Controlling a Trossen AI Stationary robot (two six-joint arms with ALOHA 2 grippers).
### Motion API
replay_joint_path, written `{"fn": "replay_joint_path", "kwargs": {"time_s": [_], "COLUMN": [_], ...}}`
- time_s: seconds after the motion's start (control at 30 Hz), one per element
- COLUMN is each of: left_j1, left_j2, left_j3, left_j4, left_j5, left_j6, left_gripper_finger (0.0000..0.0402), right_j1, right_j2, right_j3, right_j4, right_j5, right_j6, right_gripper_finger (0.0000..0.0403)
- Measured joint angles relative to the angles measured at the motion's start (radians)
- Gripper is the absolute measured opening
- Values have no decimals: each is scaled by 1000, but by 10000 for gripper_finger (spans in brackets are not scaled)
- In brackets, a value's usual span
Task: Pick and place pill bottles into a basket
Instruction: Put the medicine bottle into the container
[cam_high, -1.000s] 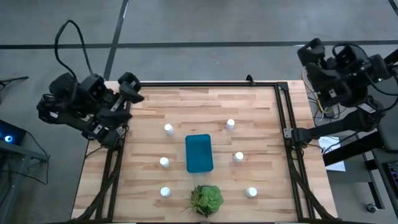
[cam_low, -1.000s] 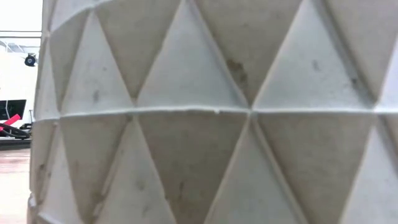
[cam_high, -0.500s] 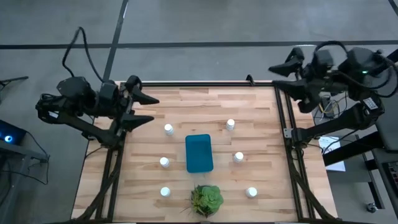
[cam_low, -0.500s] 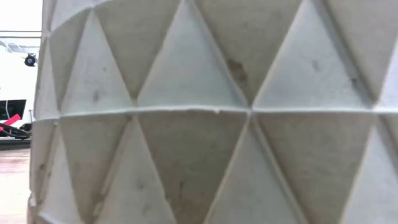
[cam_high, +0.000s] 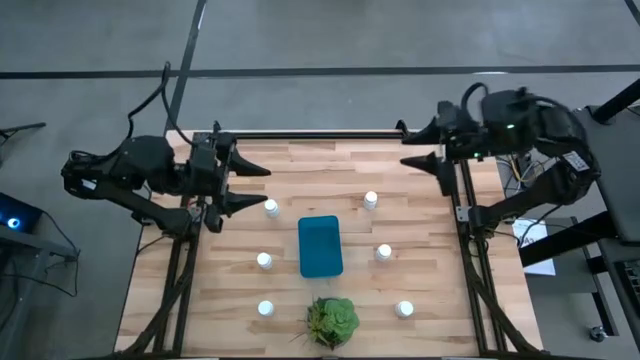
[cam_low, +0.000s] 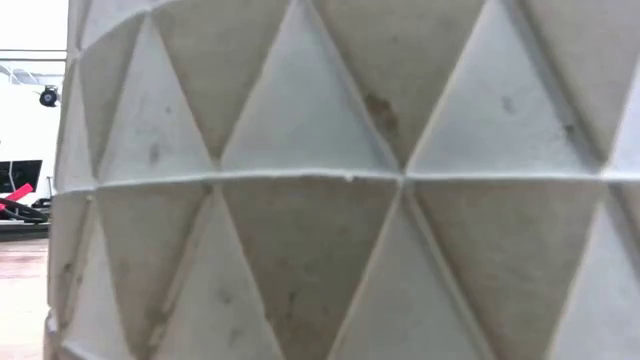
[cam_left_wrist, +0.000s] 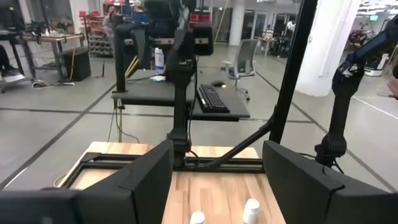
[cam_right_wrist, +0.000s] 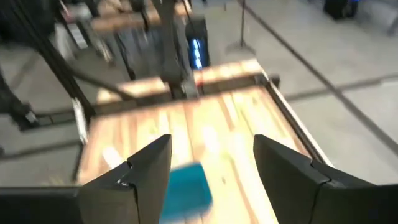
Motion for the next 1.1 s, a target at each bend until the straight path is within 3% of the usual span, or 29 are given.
{"fn": "replay_joint_path", "kwargs": {"time_s": [0.4,0.87,1.1], "left_j1": [0,0,0], "left_j2": [1,25,17], "left_j3": [0,-8,-8], "left_j4": [-47,-46,-47], "left_j5": [-30,-30,-30], "left_j6": [-2,-2,-2], "left_gripper_finger": [231,231,231], "right_j1": [0,-50,-124], "right_j2": [73,140,140], "right_j3": [-17,-71,-188], "right_j4": [-224,-240,-212], "right_j5": [6,58,-2], "right_j6": [-35,-82,-48], "right_gripper_finger": [219,219,235]}}
